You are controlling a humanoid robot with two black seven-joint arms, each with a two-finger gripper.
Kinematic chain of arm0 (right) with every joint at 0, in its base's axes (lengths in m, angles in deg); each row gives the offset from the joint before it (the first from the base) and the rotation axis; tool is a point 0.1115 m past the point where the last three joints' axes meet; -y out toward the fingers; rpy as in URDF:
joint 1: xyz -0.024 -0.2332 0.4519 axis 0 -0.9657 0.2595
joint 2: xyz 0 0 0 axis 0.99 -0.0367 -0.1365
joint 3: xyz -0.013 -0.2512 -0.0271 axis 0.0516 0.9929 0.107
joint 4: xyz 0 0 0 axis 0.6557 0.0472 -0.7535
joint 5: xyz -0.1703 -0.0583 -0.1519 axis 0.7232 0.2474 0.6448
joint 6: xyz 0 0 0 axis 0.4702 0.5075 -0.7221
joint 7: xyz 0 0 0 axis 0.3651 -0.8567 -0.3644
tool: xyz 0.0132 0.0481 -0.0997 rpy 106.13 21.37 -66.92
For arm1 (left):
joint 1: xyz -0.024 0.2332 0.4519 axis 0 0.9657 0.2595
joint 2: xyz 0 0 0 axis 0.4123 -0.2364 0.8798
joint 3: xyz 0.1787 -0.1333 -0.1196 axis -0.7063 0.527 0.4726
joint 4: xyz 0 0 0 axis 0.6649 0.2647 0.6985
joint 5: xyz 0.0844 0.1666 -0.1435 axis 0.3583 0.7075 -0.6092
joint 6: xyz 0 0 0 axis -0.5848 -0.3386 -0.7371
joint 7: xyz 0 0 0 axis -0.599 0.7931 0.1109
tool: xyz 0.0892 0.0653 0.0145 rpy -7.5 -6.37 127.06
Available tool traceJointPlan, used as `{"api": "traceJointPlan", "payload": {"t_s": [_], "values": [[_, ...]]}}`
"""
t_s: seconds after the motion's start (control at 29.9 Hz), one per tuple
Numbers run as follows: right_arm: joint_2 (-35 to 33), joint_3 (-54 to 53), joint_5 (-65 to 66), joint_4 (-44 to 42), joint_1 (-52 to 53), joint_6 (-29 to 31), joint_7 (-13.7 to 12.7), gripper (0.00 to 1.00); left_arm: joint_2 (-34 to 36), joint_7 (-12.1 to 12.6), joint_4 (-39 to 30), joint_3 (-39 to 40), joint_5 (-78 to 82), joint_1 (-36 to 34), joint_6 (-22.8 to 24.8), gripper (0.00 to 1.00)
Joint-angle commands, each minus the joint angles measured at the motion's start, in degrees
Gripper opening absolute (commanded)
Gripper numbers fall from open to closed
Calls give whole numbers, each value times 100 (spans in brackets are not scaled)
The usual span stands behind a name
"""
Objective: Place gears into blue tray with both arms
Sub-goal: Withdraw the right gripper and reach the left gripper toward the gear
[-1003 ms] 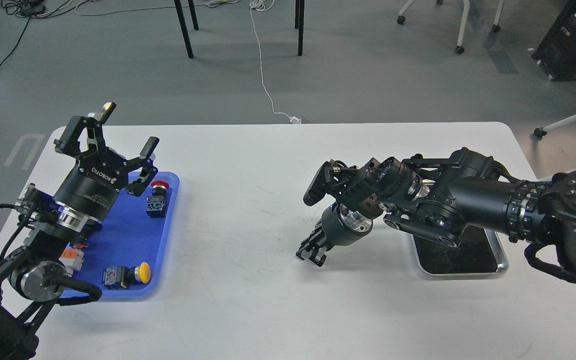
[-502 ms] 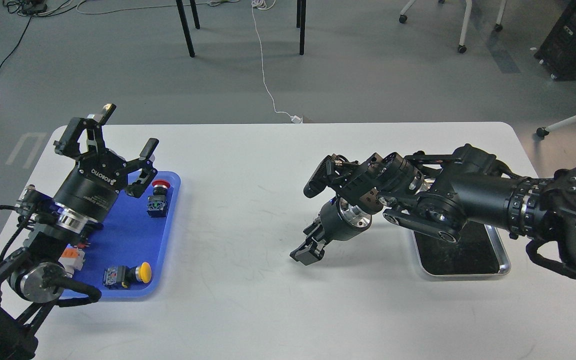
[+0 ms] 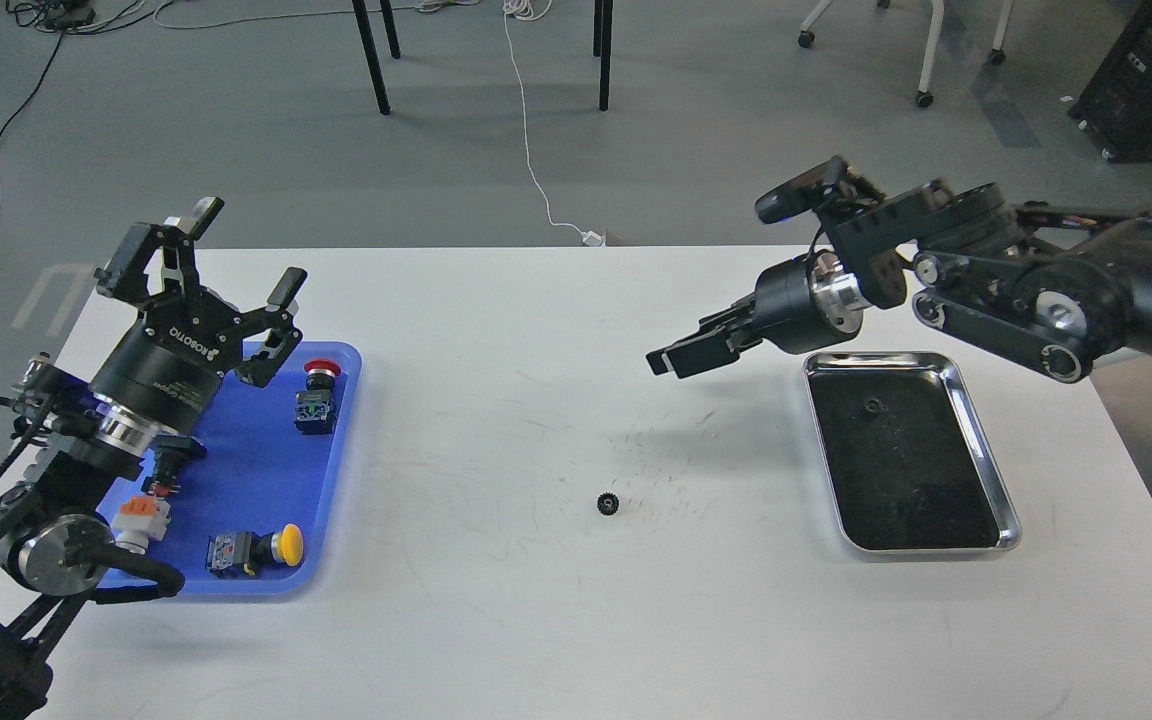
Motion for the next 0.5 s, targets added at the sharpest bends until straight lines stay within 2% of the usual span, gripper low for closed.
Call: {"api": "traceJointPlan", "payload": {"t_s": [0.0, 0.07, 0.3, 0.47], "values": [[-701, -298, -1833, 78, -594, -6, 0, 96, 63, -44, -35, -30, 594, -114, 0, 98], [-939, -535, -2660, 69, -1024, -6, 0, 96, 54, -193, -123, -48, 1165, -167, 0, 98], [-1274, -2080, -4640, 60, -2843, 3, 0, 97, 10, -199, -720, -205, 3870, -544, 0, 98], [-1282, -3092, -4993, 42, -3776, 46, 0, 97, -165, -199, -853, -1372, 6129, -1466, 0, 98]]}}
